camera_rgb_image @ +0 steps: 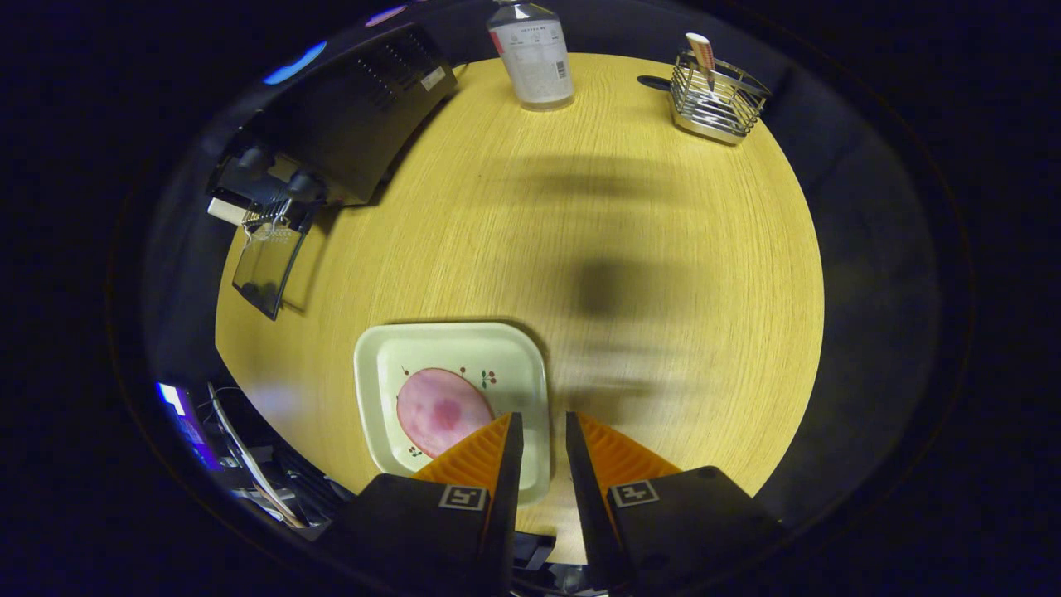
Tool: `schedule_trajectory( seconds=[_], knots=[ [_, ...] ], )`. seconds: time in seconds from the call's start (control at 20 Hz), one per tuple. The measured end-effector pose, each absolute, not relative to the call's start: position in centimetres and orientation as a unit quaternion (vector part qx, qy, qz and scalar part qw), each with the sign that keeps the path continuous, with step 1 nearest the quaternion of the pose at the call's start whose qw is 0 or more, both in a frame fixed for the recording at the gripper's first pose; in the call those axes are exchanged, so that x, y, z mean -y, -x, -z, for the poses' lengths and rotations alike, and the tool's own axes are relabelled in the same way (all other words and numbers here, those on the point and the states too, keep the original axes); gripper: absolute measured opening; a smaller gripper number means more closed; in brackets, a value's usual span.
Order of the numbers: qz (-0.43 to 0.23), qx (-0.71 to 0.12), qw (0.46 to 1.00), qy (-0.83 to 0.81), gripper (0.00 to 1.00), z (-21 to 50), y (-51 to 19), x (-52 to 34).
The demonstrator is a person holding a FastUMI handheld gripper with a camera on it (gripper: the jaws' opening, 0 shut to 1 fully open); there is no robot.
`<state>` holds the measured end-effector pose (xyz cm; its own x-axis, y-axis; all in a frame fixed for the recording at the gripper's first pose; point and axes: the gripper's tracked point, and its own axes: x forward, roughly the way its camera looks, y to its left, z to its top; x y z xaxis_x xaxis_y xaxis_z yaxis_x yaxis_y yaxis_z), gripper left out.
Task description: Open the toaster oven, put the food inside, and close the toaster oven door.
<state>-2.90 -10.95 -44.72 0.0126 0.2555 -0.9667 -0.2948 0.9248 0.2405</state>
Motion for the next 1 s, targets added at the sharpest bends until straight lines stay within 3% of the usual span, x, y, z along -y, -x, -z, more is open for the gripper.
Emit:
schedule_trajectory(
  seconds=[0.2, 0.25, 0.45, 0.7, 1.0],
  knots=[
    [-0.193, -0.687, 0.7, 0.024, 0.39, 45.7, 3.6, 10.8],
    [-0.191, -0.681, 0.707, 0.024, 0.24, 45.9, 3.2, 10.7],
    [-0.202, -0.677, 0.707, -0.018, 0.08, 45.8, 3.6, 10.2],
    [-0.201, -0.67, 0.687, -0.196, 0.06, 44.9, 3.8, 9.1],
    [-0.153, -0.619, 0.681, -0.36, 0.05, 43.8, 3.6, 8.5]
  ],
)
